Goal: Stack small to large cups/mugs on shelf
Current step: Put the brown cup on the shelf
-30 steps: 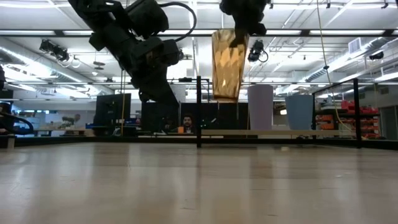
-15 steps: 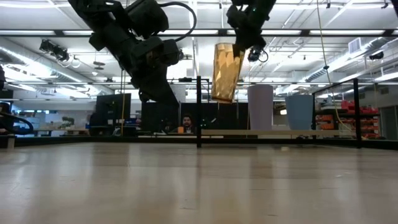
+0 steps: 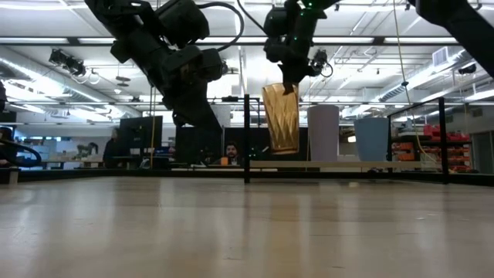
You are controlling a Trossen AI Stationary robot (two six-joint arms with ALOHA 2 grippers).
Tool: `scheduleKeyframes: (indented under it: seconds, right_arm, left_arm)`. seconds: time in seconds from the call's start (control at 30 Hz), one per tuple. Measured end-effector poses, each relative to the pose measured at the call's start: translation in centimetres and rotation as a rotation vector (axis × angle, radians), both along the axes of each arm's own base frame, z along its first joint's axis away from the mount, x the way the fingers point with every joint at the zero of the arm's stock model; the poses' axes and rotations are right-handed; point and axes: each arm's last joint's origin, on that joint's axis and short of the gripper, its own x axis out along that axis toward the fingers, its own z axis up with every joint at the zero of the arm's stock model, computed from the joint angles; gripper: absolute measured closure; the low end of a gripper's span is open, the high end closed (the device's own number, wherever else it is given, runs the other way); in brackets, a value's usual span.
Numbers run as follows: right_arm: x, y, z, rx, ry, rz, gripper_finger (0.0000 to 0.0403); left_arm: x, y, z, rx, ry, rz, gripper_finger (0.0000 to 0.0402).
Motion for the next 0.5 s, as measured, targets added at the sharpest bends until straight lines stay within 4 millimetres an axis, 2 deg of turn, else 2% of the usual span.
scheduleKeyframes:
  seconds: [0.3,0.5]
  right_arm:
    - [0.0,-0.6,-0.2,0.0,-0.007,-0.011,0.0398]
    - [0.5,-1.5,-1.5,0.022,0.002,-0.02,0.0398]
  left_arm:
    - [0.0,0.0,0.0,0.01,0.006,-0.011,0.0386]
    - [-0.1,0.0,-0.1,0.009,0.008,-0.011,0.0377]
